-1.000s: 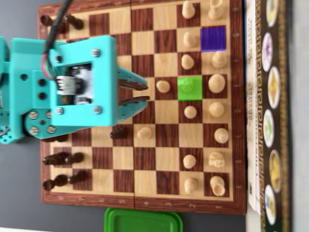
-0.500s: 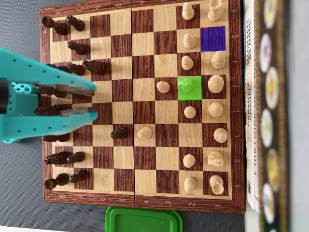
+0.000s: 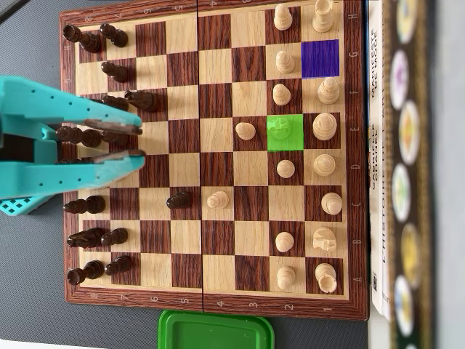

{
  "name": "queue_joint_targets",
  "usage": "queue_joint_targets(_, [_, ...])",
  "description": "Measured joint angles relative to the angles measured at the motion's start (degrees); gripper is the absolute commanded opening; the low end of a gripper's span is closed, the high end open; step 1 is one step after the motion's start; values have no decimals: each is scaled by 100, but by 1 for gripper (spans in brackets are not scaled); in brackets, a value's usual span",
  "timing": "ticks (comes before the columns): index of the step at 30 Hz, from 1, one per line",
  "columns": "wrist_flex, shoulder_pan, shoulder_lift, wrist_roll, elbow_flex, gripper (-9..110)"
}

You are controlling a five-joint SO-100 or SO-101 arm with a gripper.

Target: Play chess

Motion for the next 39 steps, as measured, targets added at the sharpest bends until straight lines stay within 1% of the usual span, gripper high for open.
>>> queue_joint_targets(4, [-527,0,352,-264,466,9])
queue_joint_targets(11, [-2303,0,422,-325,1125,9])
queue_joint_targets(18, [-3595,0,422,-352,1257,9])
queue_joint_targets(23, [-5010,0,422,-360,1336,9])
queue_joint_targets(33, [-7462,0,422,-360,1336,9])
queue_joint_targets(39, [-8666,0,422,-360,1336,9])
